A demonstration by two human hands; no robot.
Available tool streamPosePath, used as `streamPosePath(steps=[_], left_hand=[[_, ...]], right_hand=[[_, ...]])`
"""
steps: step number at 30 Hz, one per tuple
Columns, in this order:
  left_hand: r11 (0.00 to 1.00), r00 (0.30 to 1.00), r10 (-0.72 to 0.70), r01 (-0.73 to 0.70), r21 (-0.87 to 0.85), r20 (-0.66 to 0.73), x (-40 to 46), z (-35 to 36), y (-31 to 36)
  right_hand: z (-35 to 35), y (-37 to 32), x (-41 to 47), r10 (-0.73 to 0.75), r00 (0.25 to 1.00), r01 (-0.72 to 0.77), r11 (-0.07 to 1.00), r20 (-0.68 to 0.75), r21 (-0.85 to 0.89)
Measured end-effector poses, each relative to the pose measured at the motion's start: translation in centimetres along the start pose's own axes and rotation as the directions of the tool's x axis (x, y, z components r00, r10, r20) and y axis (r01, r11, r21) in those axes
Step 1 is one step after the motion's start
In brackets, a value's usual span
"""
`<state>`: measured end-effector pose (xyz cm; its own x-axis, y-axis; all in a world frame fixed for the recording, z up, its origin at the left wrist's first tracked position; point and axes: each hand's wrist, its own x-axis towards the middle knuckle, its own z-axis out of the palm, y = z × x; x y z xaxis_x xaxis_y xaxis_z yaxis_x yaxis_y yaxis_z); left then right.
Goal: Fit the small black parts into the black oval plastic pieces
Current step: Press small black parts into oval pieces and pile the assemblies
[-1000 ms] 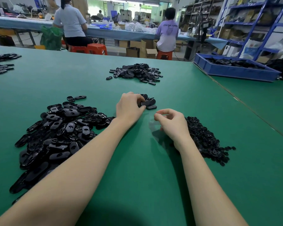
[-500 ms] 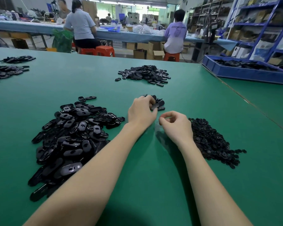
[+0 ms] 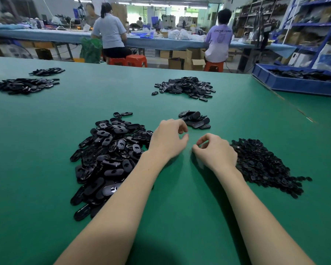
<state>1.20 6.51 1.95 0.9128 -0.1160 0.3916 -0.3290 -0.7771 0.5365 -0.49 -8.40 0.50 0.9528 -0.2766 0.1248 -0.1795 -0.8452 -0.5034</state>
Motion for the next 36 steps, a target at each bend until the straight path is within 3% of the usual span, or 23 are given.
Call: streamPosePath(steps=[5,15,23,27,30,34,36], left_hand=[[0.981,0.993,-0.116,0.116,0.154,-0.004,0.8,-2.7,-2.4],[0.917,0.945,-0.328,0.317,0.241,0.008,0.7,-4.4,-4.8],[0.917,0.927,-0.374,0.368,0.155,0.014,0.5,-4.3,-4.9],[0.946,0.947,-0.320,0.321,0.048,-0.024,0.8,-4.2,-4.3],[0.942,0.954,-0.299,0.290,-0.171,-0.031,1.0,-4.0,-2.9],[0.864,0.941,-0.312,0.337,-0.375,0.128,0.7,-2.6,-1.2],[0.736,0.914,-0.323,0.406,-0.542,0.246,0.7,-1.5,0.0]], right_hand=[[0.2,-0.1,0.4,-0.008,0.999,0.009,1.000,0.033,-0.025],[0.2,0.1,0.7,-0.010,0.999,0.011,1.000,0.042,-0.026],[0.1,-0.2,0.4,-0.007,0.999,0.008,0.999,0.046,-0.032],[0.0,-0.2,0.3,-0.011,0.999,0.013,0.999,0.051,-0.036],[-0.1,-0.3,0.2,-0.009,0.998,0.011,0.999,0.060,-0.035],[-0.8,-0.2,0.4,-0.014,0.992,0.014,1.000,0.127,0.002],[-1.7,0.2,0.7,-0.035,0.983,0.017,0.995,0.182,0.097]])
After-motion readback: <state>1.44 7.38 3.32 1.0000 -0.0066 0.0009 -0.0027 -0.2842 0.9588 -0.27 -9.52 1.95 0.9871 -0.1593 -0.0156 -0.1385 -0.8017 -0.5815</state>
